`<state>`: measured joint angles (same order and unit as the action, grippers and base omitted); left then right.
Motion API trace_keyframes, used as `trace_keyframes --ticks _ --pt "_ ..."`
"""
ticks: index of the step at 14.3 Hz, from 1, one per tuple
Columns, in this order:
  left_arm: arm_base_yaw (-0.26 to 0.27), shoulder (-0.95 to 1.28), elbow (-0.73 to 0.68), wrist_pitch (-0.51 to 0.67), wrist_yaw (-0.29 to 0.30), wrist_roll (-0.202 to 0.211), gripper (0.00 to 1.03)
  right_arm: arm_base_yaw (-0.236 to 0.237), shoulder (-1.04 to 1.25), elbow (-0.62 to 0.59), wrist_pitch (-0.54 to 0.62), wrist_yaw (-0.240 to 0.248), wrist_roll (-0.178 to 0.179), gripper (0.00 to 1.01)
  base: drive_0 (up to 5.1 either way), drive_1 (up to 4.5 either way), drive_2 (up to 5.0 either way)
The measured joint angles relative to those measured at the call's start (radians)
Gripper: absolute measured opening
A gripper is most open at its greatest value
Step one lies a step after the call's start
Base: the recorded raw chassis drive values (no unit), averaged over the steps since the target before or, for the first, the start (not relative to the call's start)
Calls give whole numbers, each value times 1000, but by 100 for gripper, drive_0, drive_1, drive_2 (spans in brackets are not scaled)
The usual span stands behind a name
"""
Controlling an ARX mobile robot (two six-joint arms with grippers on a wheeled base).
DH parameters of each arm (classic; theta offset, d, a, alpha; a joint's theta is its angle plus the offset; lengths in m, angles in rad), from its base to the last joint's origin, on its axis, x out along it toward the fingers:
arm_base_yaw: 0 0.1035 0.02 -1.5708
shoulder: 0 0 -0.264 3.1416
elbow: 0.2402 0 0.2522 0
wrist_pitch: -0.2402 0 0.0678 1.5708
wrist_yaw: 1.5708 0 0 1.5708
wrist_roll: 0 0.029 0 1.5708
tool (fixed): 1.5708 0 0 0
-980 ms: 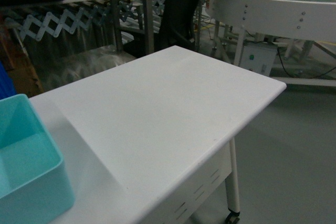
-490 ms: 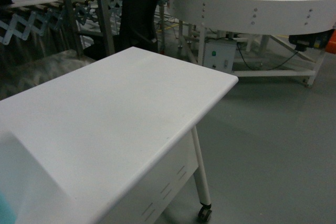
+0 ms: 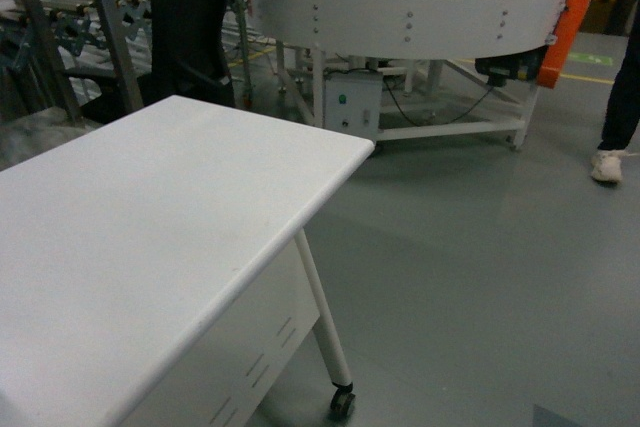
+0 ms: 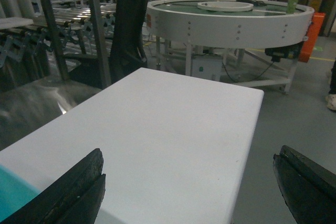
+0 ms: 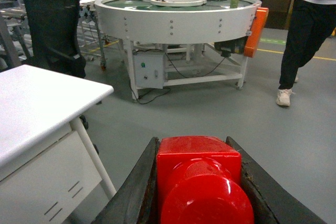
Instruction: Pick red block from blue box to shelf
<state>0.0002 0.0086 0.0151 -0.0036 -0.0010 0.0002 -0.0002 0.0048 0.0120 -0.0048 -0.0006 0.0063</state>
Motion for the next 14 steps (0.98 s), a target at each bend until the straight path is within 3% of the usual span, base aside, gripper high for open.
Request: trace_keyframes --ticks 14 --pt "0 0 0 0 0 0 98 0 0 0 0 0 0 27 -160 -160 -160"
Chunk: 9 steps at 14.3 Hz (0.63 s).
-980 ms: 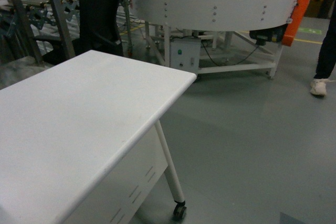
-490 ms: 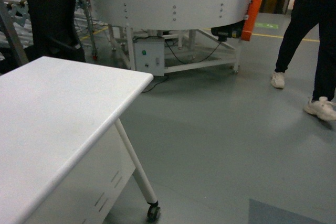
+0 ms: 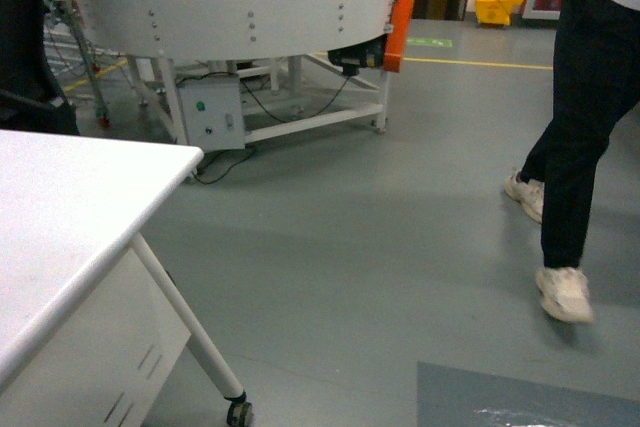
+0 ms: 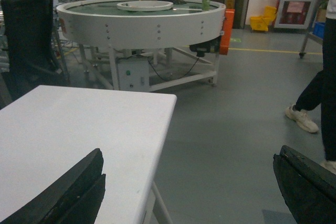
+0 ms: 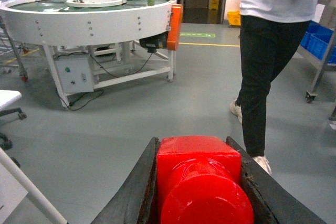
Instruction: Pick red block from blue box to shelf
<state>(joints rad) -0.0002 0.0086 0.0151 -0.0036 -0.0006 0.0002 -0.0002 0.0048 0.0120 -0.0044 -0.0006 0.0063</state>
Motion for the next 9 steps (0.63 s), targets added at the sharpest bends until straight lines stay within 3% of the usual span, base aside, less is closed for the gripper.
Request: trace_keyframes --ticks 9 --pt "-2 0 0 0 0 0 98 0 0 0 0 0 0 27 -140 -140 -140"
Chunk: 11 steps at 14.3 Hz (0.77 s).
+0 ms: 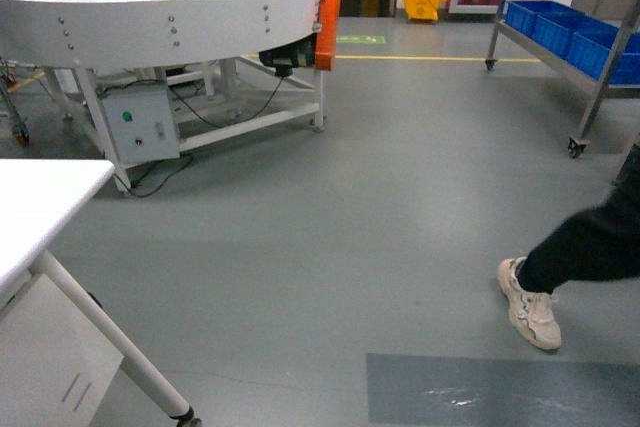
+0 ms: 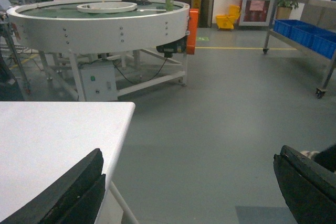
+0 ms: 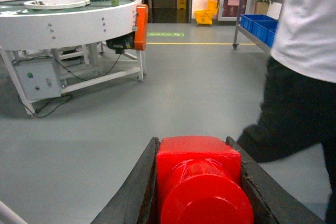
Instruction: Pick red block from blue box to shelf
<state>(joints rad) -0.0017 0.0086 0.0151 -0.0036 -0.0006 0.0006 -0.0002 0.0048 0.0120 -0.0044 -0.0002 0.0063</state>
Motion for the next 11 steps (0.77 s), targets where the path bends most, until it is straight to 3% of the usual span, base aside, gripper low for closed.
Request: trace_keyframes --ticks 5,11 --pt "1 0 0 0 0 0 98 0 0 0 0 0 0 27 -61 -61 -61" --pt "1 0 0 2 0 0 98 0 0 0 2 0 0 27 173 283 -470"
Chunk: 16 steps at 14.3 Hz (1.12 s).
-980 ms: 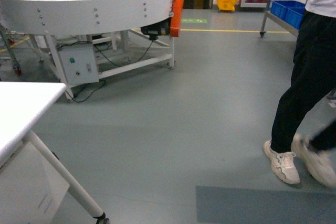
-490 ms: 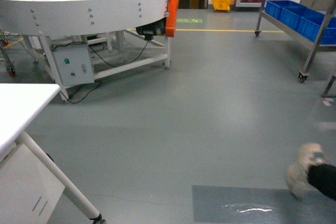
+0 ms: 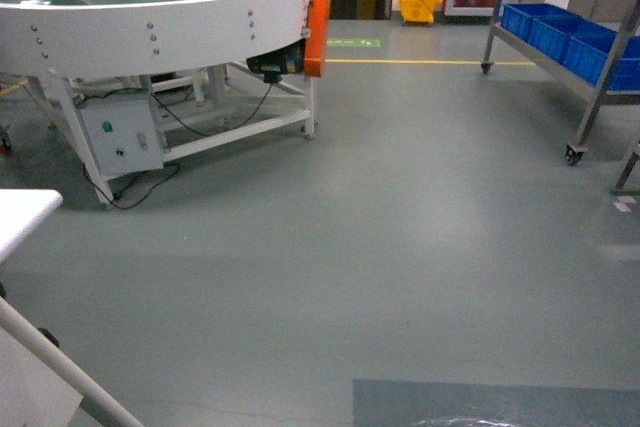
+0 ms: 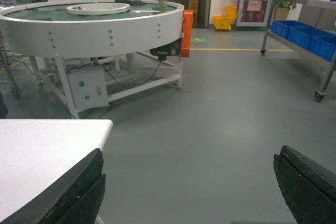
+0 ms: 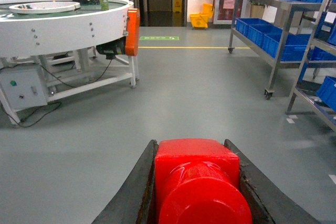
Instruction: Pick red block from blue box to shelf
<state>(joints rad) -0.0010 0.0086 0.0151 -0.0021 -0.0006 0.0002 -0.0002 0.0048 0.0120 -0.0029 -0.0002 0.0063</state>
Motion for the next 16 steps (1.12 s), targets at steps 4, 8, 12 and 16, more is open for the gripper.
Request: trace_keyframes --ticks 4,8,12,16 --pt "0 0 0 -3 1 0 98 0 0 0 -3 0 0 27 14 431 -402" --pt "0 0 0 -4 0 0 98 0 0 0 -3 0 0 27 -2 419 -423" --pt "0 0 0 -3 0 0 98 0 0 0 -5 0 0 27 3 391 -384" --pt "0 0 0 -3 0 0 98 0 0 0 -3 0 0 27 0 379 -380"
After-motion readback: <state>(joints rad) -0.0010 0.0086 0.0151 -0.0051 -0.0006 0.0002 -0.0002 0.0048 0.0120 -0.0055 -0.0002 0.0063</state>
